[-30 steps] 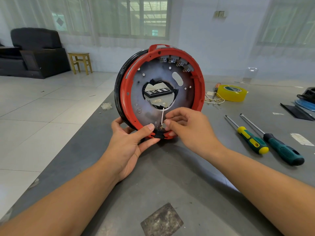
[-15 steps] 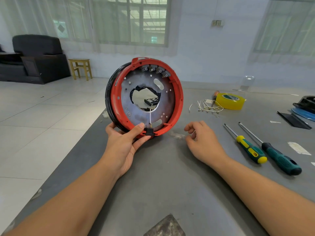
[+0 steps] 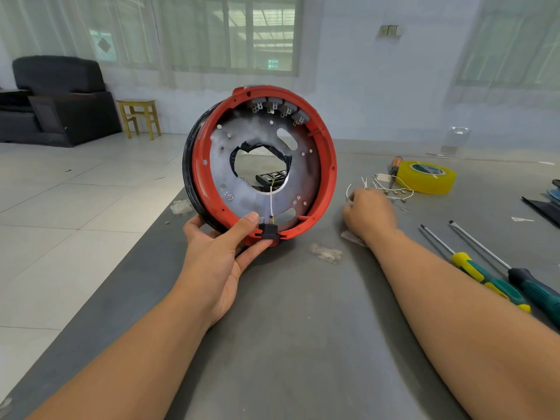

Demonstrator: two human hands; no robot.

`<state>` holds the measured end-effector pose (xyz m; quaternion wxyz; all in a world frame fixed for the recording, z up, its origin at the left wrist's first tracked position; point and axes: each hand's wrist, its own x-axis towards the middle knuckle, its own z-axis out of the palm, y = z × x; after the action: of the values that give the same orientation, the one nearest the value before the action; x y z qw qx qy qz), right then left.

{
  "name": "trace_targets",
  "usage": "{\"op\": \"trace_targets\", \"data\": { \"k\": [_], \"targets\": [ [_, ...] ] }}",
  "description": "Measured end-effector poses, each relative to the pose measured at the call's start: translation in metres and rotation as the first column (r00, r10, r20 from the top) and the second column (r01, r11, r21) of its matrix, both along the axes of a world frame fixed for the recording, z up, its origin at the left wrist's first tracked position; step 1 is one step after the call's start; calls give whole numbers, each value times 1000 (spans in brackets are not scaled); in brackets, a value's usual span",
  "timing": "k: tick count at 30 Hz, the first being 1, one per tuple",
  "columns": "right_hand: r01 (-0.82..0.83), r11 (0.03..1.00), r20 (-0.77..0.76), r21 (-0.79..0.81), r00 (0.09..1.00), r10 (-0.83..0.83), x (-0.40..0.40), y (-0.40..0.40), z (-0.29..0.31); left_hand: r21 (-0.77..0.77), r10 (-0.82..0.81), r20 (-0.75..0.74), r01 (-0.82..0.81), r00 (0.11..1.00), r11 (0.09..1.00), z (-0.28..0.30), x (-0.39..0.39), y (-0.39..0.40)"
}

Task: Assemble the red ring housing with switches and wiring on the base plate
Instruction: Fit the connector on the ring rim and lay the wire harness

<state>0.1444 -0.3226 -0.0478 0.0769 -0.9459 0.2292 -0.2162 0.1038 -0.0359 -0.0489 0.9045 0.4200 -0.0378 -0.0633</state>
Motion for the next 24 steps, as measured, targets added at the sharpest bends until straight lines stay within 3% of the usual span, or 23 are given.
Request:
{"op": "trace_targets", "data": {
  "k": [6, 13, 20, 24],
  "targets": [
    [86, 994, 21, 71, 996, -87, 33, -16, 3, -26, 7, 4, -7, 1000, 1000, 2, -1, -1],
    [153, 987, -2, 48, 988, -153, 43, -9, 7, -14, 9, -6, -9, 1000, 1000, 2, -2, -2],
    [54, 997, -32, -61, 998, -56, 25, -3, 4, -31, -4, -25, 3, 1000, 1000, 2, -2, 0],
    [-59, 998, -2, -11, 998, 59, 4, 2, 0, -44, -5, -25, 4, 1000, 999, 5, -4, 0]
  ]
}}
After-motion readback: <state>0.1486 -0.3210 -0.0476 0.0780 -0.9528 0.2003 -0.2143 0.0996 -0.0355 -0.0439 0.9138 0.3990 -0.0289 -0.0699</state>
